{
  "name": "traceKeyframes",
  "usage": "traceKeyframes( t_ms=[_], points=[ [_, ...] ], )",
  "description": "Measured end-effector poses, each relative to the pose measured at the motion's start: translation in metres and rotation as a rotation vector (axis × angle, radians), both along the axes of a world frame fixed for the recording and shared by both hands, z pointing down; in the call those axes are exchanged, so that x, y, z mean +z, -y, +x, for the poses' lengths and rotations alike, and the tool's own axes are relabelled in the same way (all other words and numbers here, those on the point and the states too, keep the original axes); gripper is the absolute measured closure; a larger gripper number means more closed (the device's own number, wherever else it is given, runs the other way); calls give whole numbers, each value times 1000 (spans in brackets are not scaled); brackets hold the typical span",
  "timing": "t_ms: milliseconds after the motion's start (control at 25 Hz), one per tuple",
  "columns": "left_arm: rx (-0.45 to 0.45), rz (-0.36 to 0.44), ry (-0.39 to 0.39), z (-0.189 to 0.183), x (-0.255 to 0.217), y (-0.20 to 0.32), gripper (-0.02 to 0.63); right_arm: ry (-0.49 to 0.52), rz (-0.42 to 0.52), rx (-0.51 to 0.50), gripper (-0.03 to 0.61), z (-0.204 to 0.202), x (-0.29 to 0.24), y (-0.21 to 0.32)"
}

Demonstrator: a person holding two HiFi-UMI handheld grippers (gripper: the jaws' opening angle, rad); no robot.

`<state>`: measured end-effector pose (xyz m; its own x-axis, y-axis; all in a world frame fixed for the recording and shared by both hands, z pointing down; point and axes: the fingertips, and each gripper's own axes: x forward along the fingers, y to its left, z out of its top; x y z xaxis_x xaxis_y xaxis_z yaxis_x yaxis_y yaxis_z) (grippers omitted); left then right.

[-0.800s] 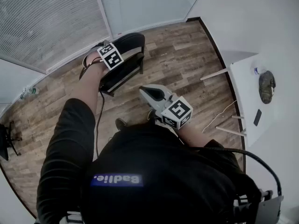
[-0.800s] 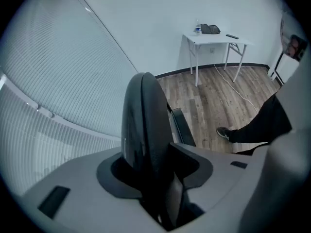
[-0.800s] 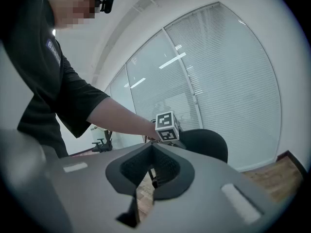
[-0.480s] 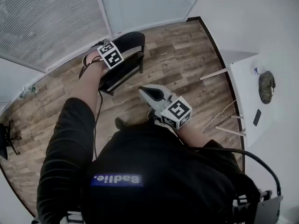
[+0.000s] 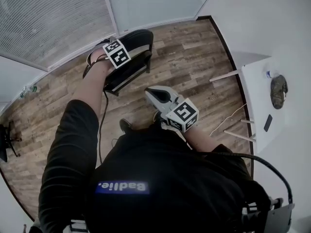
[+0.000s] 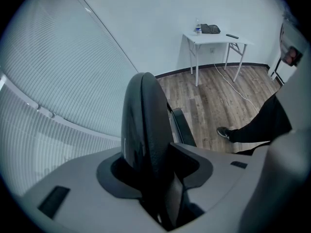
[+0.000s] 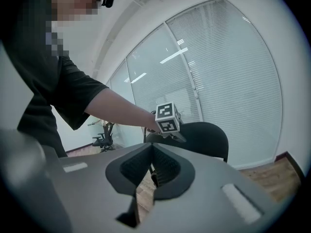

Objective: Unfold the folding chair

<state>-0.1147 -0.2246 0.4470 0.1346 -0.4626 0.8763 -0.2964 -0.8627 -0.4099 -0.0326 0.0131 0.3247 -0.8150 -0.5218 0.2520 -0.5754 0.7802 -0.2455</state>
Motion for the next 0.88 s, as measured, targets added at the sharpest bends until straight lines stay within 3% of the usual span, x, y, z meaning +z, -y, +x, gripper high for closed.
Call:
traceKeyframes(
  t_ms=[560, 880],
  points=[
    [-1, 1, 8, 0, 6, 7, 442, -49, -70, -84, 566, -14, 57, 17],
    [-1, -2, 5, 0, 7, 12, 442, 92, -300, -2, 523, -16, 105, 54]
  ],
)
